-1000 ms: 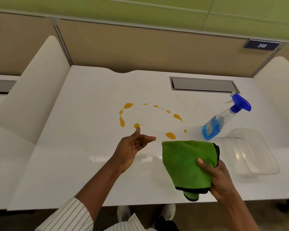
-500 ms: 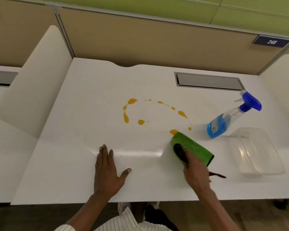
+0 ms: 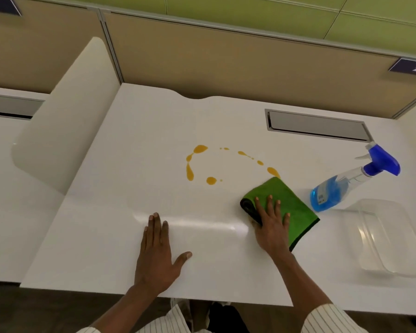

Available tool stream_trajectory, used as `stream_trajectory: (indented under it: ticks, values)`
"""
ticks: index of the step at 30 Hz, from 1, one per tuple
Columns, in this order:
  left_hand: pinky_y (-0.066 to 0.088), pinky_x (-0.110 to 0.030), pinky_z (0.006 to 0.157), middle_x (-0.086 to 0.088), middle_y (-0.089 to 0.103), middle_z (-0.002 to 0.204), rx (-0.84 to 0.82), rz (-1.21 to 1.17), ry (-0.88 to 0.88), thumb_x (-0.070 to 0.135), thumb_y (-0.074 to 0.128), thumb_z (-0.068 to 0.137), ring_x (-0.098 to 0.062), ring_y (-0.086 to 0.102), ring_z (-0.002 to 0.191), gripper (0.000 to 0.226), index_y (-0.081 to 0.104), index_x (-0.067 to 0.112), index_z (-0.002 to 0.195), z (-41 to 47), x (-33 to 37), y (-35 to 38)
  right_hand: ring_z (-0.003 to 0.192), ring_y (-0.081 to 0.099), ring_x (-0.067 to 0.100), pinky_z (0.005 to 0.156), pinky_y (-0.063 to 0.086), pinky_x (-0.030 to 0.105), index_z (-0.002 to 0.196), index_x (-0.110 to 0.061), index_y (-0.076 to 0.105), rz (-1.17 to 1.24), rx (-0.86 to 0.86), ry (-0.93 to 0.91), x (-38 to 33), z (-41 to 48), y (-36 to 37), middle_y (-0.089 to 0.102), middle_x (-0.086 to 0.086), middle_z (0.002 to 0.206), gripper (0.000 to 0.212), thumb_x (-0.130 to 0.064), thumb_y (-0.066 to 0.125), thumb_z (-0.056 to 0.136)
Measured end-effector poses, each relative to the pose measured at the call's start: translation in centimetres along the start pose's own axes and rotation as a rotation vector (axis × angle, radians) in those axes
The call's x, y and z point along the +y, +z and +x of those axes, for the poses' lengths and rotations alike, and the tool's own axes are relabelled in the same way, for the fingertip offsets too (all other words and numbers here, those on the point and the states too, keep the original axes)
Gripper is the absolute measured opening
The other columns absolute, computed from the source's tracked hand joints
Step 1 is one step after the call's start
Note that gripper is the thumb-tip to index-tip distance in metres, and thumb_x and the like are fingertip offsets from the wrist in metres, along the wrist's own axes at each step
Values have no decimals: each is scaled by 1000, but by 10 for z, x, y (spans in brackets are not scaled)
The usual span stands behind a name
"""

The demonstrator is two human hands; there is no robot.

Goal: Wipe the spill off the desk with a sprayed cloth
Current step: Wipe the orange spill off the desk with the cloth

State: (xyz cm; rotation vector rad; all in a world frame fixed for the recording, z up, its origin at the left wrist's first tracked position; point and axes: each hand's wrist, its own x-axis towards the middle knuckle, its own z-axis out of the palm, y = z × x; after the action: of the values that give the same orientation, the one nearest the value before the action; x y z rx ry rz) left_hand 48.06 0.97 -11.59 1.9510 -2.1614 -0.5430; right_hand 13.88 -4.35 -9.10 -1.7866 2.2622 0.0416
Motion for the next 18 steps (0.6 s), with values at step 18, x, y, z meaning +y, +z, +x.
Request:
stream_trajectory:
  ticks: [18]
  values:
    - [-2, -40, 134, -16, -8, 182, 35, 27, 31, 89, 31, 94, -31, -6, 169, 118, 18, 0, 169, 0, -4, 7, 163, -9, 38, 128, 2, 66, 164, -40, 22, 173, 56, 116, -1, 24, 6, -4, 18, 176, 62, -43, 46, 107]
